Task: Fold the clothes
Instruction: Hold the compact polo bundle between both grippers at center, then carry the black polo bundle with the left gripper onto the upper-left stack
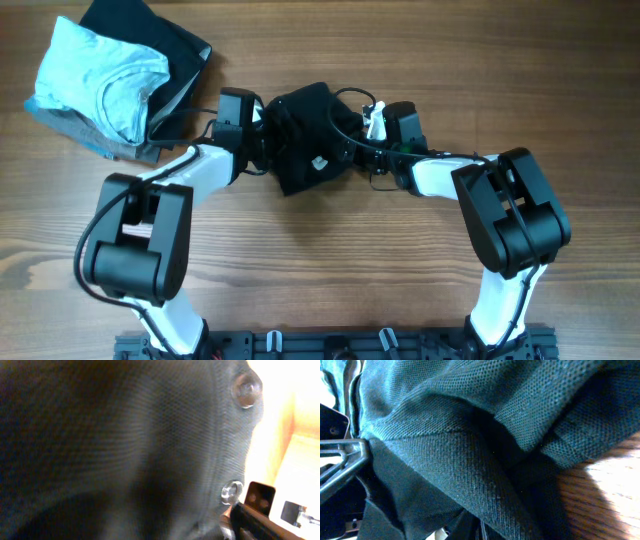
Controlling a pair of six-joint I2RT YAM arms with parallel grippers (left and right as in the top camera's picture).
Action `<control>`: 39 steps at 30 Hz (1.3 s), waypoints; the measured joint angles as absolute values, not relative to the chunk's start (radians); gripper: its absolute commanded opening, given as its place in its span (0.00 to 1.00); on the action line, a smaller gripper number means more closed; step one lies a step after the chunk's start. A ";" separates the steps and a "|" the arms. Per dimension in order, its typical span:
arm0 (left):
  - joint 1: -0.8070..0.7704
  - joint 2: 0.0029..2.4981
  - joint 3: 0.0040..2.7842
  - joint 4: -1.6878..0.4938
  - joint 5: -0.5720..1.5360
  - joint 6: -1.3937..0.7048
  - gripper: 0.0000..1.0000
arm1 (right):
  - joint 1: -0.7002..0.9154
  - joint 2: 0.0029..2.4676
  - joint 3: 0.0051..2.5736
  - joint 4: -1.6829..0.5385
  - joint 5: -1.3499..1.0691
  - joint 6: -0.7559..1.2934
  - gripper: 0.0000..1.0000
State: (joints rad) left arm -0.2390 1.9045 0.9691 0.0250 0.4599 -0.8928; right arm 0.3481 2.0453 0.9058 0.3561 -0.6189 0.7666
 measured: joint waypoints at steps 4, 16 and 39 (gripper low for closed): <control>-0.258 1.932 0.968 0.057 0.442 -0.898 0.28 | 0.348 2.046 0.906 0.356 -0.622 0.774 0.04; -0.239 1.932 0.987 -0.047 0.480 -0.699 0.04 | 0.205 2.023 0.898 0.321 -0.942 0.789 0.04; 0.355 1.604 1.382 -0.250 0.596 -0.558 0.04 | 0.104 1.259 0.891 -0.391 -0.409 0.861 0.04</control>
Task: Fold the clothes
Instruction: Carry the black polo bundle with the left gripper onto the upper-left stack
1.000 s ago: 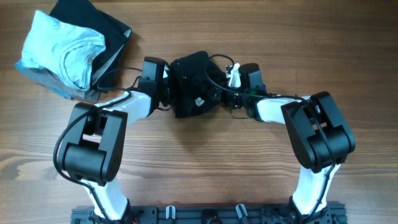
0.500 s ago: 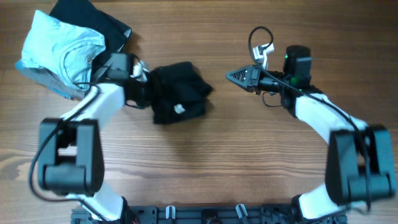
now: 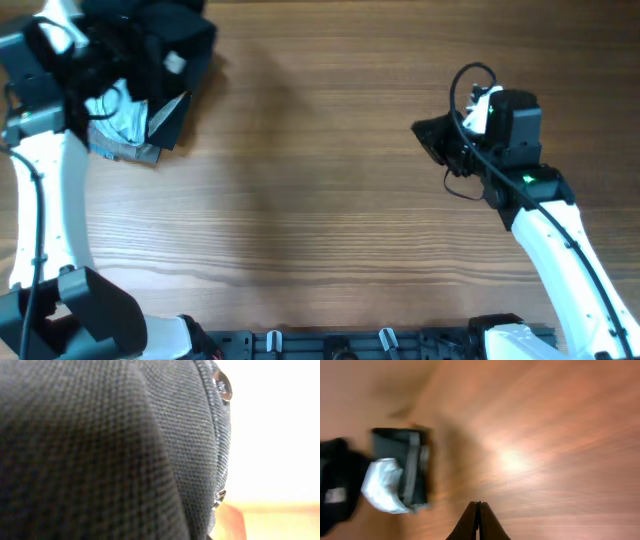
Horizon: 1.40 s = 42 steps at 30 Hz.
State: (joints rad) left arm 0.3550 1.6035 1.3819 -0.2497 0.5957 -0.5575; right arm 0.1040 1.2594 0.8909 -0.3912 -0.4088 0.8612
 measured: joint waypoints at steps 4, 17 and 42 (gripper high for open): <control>0.434 1.642 1.382 -0.200 0.555 -0.553 0.95 | 0.104 1.259 0.889 -0.519 -0.352 0.800 0.04; 0.518 1.890 1.383 -0.326 0.530 -0.543 1.00 | 0.104 1.259 0.889 -0.645 -0.306 0.611 0.04; 0.523 1.277 1.414 -0.851 0.601 -0.148 1.00 | 0.104 1.107 0.992 -0.673 -0.311 0.258 0.10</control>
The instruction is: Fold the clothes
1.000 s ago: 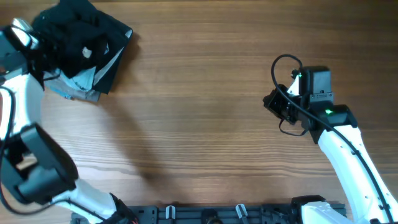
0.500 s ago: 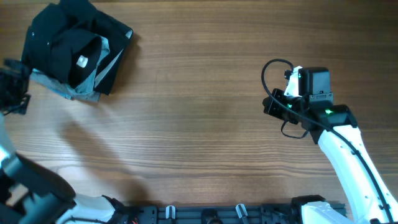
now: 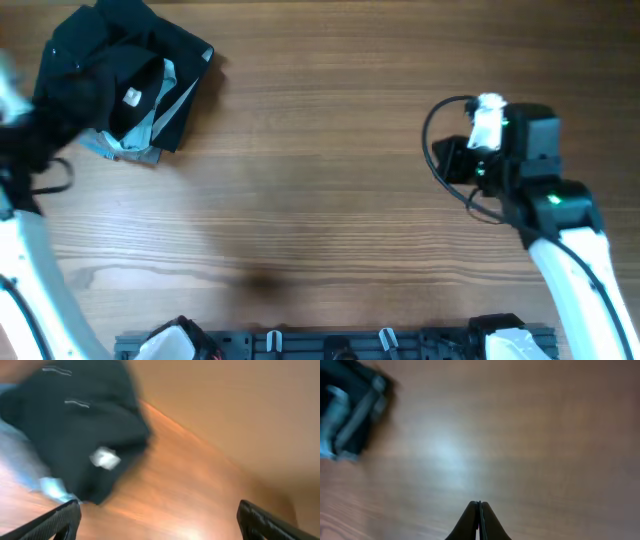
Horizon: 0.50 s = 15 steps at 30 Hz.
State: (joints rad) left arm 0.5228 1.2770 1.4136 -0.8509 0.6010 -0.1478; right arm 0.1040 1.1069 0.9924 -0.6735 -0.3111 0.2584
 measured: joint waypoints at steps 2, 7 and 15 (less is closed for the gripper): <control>0.402 1.253 1.460 -0.950 0.562 -0.079 1.00 | 0.104 1.047 1.061 -0.677 -0.305 0.230 0.25; 0.101 1.196 1.558 -1.082 0.321 -0.013 1.00 | 0.104 0.913 1.172 -0.676 -0.302 0.191 0.93; -0.046 1.096 1.569 -1.221 0.052 -0.104 1.00 | 0.104 0.765 1.189 -0.718 -0.321 0.175 1.00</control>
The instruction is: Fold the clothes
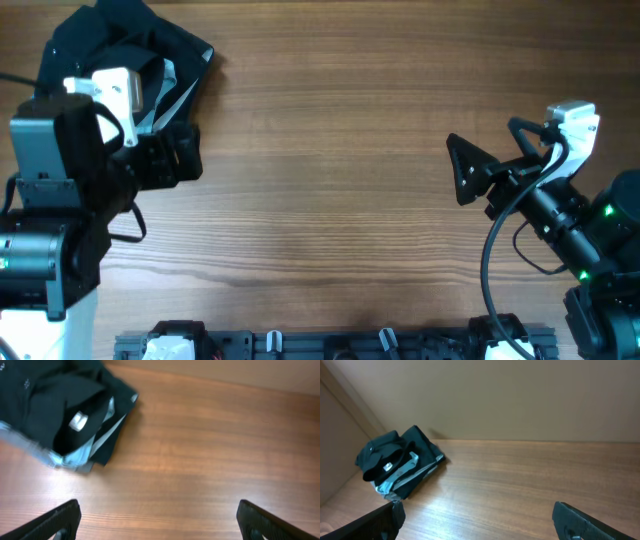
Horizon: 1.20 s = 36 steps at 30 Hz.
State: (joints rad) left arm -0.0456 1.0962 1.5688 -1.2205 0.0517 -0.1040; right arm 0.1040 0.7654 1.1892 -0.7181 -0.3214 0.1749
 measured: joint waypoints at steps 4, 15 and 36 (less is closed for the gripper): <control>-0.046 1.094 1.569 -1.245 0.019 -0.118 1.00 | 0.104 0.766 1.189 -0.726 -0.321 0.174 1.00; -0.046 1.098 1.569 -1.247 -0.003 -0.122 1.00 | 0.104 0.768 1.189 -0.789 -0.322 0.320 1.00; -0.046 1.100 1.569 -1.250 -0.003 -0.126 1.00 | 0.131 0.768 1.188 -1.094 -0.170 0.765 1.00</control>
State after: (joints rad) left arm -0.0463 1.0996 1.5692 -1.2503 -0.0032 -0.1257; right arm 0.1310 0.7685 1.1881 -1.0939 -0.1699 0.7647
